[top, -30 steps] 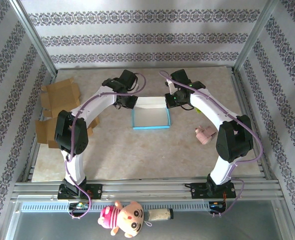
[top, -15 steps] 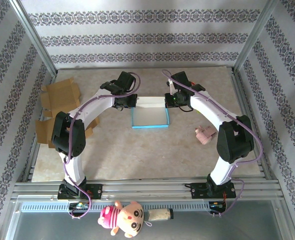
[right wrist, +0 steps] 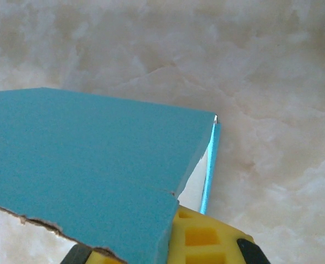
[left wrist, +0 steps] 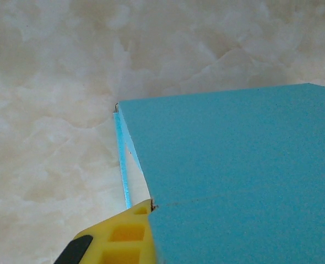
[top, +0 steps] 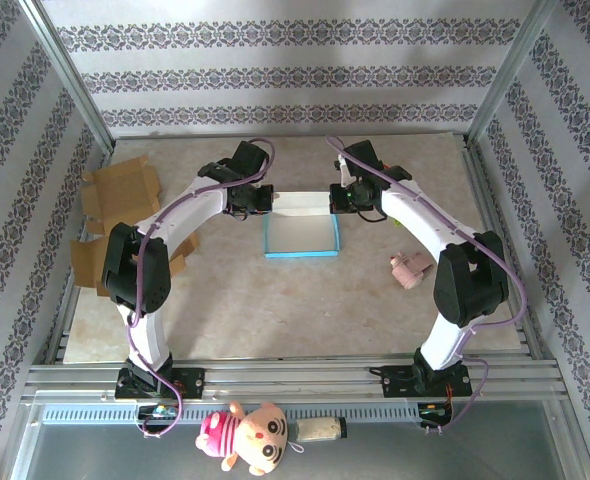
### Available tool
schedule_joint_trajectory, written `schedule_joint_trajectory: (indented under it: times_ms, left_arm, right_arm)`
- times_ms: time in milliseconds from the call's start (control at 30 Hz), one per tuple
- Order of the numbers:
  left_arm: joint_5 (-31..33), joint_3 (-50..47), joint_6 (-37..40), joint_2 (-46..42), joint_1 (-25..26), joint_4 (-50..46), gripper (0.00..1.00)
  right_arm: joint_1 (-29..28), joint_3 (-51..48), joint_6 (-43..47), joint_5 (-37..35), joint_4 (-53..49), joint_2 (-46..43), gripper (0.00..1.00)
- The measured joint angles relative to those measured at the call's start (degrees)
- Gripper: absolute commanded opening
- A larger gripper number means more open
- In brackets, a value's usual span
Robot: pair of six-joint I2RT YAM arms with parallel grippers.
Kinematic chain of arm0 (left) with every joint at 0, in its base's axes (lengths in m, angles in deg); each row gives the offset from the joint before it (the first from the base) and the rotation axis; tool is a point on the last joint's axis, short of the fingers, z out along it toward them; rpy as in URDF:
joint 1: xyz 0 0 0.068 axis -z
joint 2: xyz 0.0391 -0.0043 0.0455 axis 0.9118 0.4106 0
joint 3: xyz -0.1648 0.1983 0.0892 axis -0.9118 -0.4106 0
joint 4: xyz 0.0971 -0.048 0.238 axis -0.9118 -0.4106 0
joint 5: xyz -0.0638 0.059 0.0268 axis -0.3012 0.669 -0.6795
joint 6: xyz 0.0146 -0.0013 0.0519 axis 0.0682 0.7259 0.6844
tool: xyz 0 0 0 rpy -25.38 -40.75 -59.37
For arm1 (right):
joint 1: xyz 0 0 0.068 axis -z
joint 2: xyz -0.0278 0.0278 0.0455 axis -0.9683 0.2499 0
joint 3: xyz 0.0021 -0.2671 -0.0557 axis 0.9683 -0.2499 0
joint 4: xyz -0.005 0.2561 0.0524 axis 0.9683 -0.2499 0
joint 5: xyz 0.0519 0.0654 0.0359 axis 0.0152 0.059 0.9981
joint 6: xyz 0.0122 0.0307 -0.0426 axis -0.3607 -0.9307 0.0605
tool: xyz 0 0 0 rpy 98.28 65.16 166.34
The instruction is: Fold the paper box
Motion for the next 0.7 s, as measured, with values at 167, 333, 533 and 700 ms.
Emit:
schedule_joint_trajectory:
  times_ms: [167,333,533,700]
  left_arm:
    - [-0.8,0.0,-0.9,0.0,-0.3,0.0,0.03]
    - [-0.9,0.0,-1.5,0.0,-0.4,0.0,0.03]
    - [-0.9,-0.2,-1.9,0.0,-0.4,0.1,0.03]
    - [-0.7,-3.0,-1.9,-1.4,0.0,2.5,0.02]
  right_arm:
    - [0.0,2.8,-0.6,0.8,-1.9,0.1,0.00]
    - [0.0,3.8,-0.8,0.9,-2.7,0.8,0.00]
    - [0.0,2.9,-0.5,0.8,-2.5,0.9,0.00]
    - [0.0,-1.8,-0.1,1.0,-0.5,0.3,0.00]
